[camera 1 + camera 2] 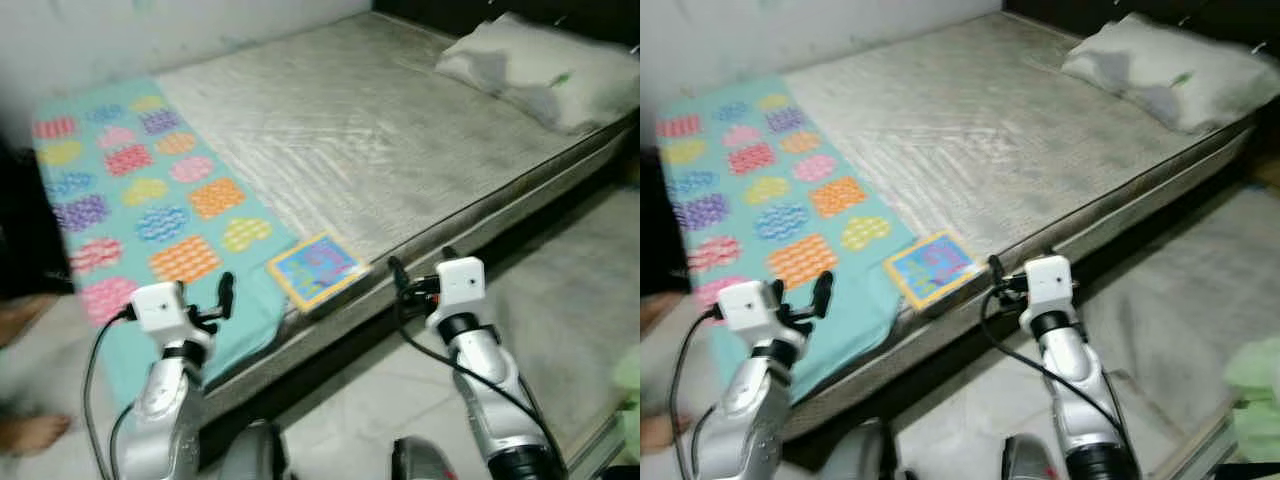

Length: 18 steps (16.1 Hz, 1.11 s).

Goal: Clean up the room

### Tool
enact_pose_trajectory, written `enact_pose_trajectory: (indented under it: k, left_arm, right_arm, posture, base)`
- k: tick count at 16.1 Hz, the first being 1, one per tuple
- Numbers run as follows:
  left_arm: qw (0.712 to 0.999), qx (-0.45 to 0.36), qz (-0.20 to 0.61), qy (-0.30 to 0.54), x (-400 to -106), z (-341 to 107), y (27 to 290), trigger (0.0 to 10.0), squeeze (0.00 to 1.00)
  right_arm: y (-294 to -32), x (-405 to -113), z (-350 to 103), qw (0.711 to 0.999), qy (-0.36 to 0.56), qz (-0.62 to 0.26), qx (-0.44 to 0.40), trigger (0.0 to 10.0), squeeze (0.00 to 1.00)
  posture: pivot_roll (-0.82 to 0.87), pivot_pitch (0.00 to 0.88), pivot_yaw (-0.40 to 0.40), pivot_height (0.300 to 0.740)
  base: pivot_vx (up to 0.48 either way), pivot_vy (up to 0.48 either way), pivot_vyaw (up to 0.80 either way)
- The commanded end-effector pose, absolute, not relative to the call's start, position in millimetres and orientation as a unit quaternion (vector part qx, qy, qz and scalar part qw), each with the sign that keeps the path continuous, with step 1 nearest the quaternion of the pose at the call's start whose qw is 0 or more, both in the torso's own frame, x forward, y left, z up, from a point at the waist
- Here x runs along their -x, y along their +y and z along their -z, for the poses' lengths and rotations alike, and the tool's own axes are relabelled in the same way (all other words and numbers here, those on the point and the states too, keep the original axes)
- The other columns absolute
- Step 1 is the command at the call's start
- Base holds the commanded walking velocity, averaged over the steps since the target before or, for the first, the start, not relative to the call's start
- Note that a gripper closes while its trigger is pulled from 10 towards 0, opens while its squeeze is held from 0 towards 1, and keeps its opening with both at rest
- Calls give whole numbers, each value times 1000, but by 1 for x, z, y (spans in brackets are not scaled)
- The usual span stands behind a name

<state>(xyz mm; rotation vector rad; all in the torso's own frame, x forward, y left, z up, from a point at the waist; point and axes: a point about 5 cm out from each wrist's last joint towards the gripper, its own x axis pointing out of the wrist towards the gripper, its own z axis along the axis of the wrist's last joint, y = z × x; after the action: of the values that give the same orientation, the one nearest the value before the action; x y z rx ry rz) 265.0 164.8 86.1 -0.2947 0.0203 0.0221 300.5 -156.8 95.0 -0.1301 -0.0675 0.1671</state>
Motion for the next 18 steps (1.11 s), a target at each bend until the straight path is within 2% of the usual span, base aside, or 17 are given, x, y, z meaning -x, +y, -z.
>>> enact_pose_trajectory:
  k: [1, 3, 8, 18]
  left_arm:
    - [989, 145, -6, 13, -265, -87, 166, 10000, 0]
    - [989, 145, -5, 14, -265, -88, 166, 10000, 0]
    - [990, 141, -5, 15, -265, -89, 168, 10000, 0]
    - [990, 140, -6, 15, -267, -90, 168, 10000, 0]
  right_arm:
    - [-156, -301, -97, 994, -35, -83, 59, 10000, 0]
    - [-154, -299, -97, 994, -35, -89, 49, 10000, 0]
    - [-150, -297, -97, 994, -33, -94, 42, 10000, 0]
    - [-150, -300, -100, 994, -36, -93, 36, 10000, 0]
  posture:
    - [-66, 104, 92, 648]
    - [-65, 108, 94, 648]
    - [-61, 109, 98, 583]
    - [-64, 104, 97, 583]
  base:
    - [0, 0, 0]
    - [0, 0, 0]
    - [0, 0, 0]
    - [0, 0, 0]
